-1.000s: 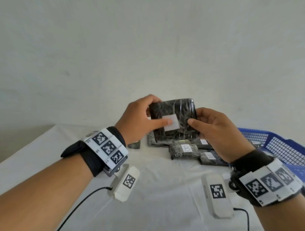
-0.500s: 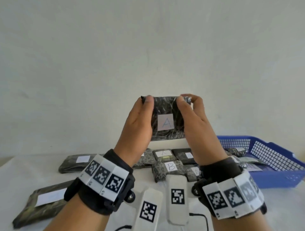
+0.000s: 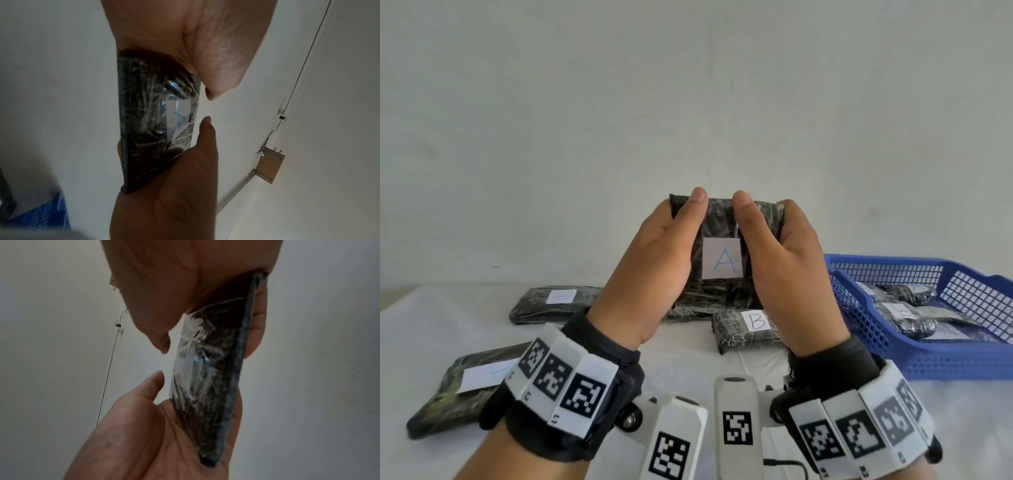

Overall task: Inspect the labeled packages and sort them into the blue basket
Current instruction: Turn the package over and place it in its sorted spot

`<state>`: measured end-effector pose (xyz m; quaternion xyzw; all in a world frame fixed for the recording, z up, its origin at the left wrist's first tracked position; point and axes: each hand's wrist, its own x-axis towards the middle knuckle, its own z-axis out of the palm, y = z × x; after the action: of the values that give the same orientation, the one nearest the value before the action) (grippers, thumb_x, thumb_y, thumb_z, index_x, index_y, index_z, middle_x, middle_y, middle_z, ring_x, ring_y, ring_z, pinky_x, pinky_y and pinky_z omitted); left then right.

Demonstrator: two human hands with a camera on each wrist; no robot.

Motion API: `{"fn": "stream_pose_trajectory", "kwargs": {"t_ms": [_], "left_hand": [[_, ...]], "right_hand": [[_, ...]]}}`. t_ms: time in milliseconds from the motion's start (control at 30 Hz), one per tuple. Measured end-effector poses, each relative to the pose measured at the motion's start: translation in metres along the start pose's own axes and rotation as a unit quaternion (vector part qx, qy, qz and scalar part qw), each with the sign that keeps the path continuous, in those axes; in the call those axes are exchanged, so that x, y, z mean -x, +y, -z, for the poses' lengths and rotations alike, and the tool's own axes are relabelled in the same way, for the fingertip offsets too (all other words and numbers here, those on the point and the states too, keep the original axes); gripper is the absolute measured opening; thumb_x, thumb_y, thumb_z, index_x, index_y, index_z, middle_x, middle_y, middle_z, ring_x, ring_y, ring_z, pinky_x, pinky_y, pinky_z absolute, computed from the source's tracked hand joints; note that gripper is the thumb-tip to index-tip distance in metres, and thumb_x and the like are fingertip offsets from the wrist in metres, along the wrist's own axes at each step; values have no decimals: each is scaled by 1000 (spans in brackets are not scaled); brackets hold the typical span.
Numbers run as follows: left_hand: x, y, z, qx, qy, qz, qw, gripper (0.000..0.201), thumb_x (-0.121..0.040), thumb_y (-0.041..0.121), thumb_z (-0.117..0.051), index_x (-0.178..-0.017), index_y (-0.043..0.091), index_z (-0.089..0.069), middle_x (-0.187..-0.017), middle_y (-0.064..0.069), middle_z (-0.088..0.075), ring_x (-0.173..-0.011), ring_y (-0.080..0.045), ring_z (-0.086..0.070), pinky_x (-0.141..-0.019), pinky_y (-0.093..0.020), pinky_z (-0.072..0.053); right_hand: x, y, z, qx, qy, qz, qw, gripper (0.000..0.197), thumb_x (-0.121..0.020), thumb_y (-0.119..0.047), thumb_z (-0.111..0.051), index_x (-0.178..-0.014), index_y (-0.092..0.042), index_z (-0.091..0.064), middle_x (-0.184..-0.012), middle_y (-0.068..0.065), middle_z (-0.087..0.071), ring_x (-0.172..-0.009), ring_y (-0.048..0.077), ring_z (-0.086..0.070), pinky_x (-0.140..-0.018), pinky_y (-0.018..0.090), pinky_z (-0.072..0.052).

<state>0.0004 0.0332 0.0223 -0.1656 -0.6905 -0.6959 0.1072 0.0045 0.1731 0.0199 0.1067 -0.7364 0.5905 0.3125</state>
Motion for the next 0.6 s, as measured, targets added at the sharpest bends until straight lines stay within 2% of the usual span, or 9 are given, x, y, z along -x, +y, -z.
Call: {"fn": "stream_pose_trajectory", "kwargs": {"t_ms": [33,100,200,267,367,467,500,533,600], "left_hand": [[1,0,0,0,-5,-4,1000,55,-100,60,-50,-118,9,-62,-115,-21,-71,-116,-41,-65,-107,-63,-49],[3,-1,3,16,-14,-6,1000,57,-99,59,-49,-119,7,-62,-120,-29,-65,-116,-44,-65,-106,-64,-48],[5,2,9,34,-34,24,999,69,-97,64,-45,-125,1,-55,-121,-27,-65,-119,-43,-62,-108,-67,-44],[6,1,11,28,-38,23,999,64,-102,58,-43,-121,-2,-51,-116,-27,-63,-118,-45,-60,-109,-68,-42],[8,1,8,5,-25,24,999,60,-95,66,-45,-110,10,-61,-112,-16,-69,-114,-33,-66,-110,-61,-45],[9,1,1,9,-6,11,1000,58,-101,61,-46,-116,7,-61,-110,-24,-68,-111,-39,-66,-104,-62,-50],[10,0,0,17,1,11,1000,54,-104,58,-46,-116,7,-62,-112,-24,-68,-112,-37,-67,-105,-60,-50],[10,0,0,18,4,12,1000,52,-105,57,-46,-111,9,-62,-110,-21,-69,-110,-34,-68,-105,-59,-50],[8,-2,0,8,8,9,1000,50,-103,58,-46,-96,9,-55,-92,-15,-63,-97,-37,-66,-102,-65,-49]], "right_hand": [[1,1,-1,-4,4,-1,1000,51,-93,-62,-64,-77,-21,-36,-72,-2,-37,-66,17,-37,-61,44,-41],[3,1,-2,-3,11,0,1000,52,-91,-64,-64,-76,-21,-38,-72,0,-39,-67,22,-40,-61,49,-44],[5,0,-2,-10,7,1,1000,56,-90,-66,-64,-77,-17,-37,-72,0,-35,-67,20,-35,-62,43,-38],[6,1,-3,-8,3,-1,1000,56,-88,-64,-66,-78,-17,-40,-72,2,-38,-66,21,-36,-61,41,-39],[7,1,-5,-7,10,0,1000,53,-89,-62,-67,-77,-20,-39,-70,-1,-39,-65,18,-37,-60,38,-39],[7,1,-4,2,18,10,1000,50,-91,-58,-68,-77,-17,-42,-68,-3,-43,-63,14,-40,-59,33,-39],[7,1,-4,7,23,11,1000,49,-93,-56,-67,-76,-17,-41,-67,-4,-42,-61,11,-39,-58,28,-39],[8,0,-3,12,28,9,999,49,-94,-55,-65,-75,-18,-39,-66,-6,-40,-59,8,-36,-56,22,-36],[9,-2,-3,28,32,11,999,49,-97,-52,-62,-72,-19,-35,-65,-8,-35,-56,6,-32,-53,18,-32]]}}
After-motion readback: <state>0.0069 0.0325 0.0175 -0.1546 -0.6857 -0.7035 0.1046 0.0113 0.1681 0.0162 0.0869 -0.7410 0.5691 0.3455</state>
